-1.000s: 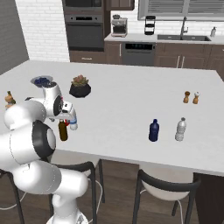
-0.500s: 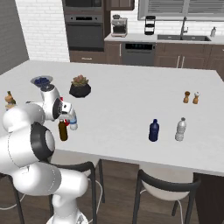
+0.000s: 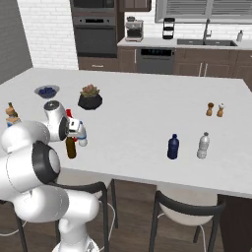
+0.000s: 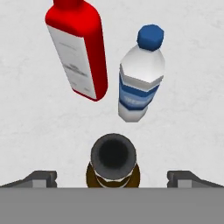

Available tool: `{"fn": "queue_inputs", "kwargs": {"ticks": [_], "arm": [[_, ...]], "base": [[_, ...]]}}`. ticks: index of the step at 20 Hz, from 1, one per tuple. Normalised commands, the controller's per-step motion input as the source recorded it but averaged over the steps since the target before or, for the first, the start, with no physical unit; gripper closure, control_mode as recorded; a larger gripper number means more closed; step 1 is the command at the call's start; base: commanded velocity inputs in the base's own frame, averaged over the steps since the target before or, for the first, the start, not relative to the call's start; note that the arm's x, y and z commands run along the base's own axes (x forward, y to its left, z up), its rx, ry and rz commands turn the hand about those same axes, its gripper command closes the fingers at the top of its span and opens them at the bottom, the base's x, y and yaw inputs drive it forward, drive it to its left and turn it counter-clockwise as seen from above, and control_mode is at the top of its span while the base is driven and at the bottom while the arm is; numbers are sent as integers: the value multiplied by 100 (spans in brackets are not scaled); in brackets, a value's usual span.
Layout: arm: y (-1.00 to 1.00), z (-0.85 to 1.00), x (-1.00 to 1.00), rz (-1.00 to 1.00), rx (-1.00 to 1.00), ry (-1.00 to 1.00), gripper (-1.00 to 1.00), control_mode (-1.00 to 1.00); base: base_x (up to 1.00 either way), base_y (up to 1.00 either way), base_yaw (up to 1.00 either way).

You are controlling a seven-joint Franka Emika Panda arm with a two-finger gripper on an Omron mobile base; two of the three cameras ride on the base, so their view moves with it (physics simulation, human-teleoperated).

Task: Move the plastic bottles in the middle to the plastics group, and the glass bottles in the middle to the glass group.

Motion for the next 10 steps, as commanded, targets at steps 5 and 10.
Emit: {"fn": "queue_inputs", "kwargs": {"ticks": [5, 10], "arm": [[0, 0, 0, 0, 0, 0, -100, -100], [0, 0, 5, 0, 0, 0, -100, -100]], "base": [[0, 0, 0], [0, 0, 0]]}}
